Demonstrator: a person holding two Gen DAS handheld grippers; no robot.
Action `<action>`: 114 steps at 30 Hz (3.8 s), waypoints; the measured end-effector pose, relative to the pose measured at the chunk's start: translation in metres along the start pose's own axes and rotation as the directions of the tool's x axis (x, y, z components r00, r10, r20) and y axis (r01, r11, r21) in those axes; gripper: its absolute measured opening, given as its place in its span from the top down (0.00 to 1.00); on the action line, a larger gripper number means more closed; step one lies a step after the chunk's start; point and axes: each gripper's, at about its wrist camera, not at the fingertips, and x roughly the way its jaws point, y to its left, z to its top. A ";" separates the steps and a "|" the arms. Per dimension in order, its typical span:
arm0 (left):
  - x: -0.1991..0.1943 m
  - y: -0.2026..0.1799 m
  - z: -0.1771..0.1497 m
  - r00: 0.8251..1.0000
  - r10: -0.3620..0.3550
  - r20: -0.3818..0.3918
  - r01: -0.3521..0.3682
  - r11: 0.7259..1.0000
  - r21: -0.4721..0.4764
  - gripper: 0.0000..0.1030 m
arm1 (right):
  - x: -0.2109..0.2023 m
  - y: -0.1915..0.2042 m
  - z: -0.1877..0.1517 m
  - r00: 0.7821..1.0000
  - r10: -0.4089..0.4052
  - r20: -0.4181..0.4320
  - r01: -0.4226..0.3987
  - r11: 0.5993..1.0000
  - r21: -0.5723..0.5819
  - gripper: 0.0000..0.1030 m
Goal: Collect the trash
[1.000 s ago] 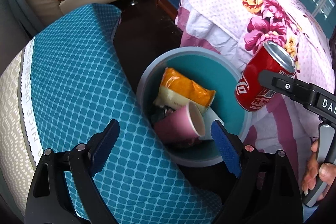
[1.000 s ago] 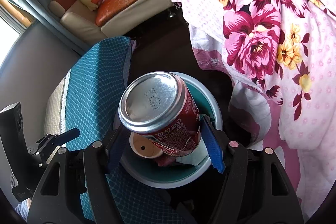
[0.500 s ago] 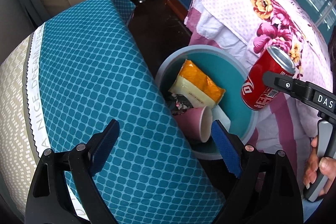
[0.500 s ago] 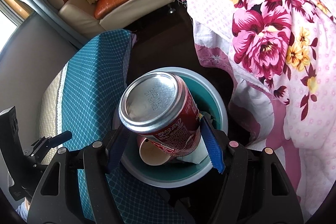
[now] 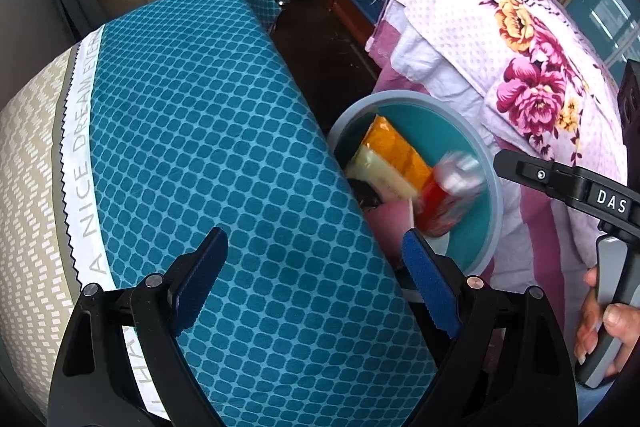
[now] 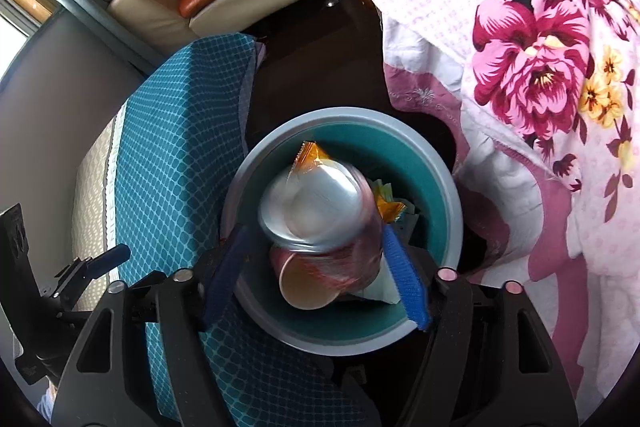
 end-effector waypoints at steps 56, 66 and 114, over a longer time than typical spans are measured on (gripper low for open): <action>-0.138 0.035 -0.097 0.987 0.083 0.140 -0.074 0.995 -0.070 0.04 | -0.120 0.094 -0.139 0.974 -0.087 0.208 0.141 0.956 -0.256 0.07; -0.140 0.037 -0.108 0.983 0.099 0.152 -0.089 0.994 -0.069 0.04 | -0.120 0.088 -0.149 0.976 -0.096 0.195 0.143 0.959 -0.244 0.07; -0.106 0.061 -0.104 0.982 0.109 0.153 -0.096 0.991 -0.089 0.04 | -0.070 0.078 -0.132 0.986 -0.118 0.117 0.138 0.973 -0.185 0.07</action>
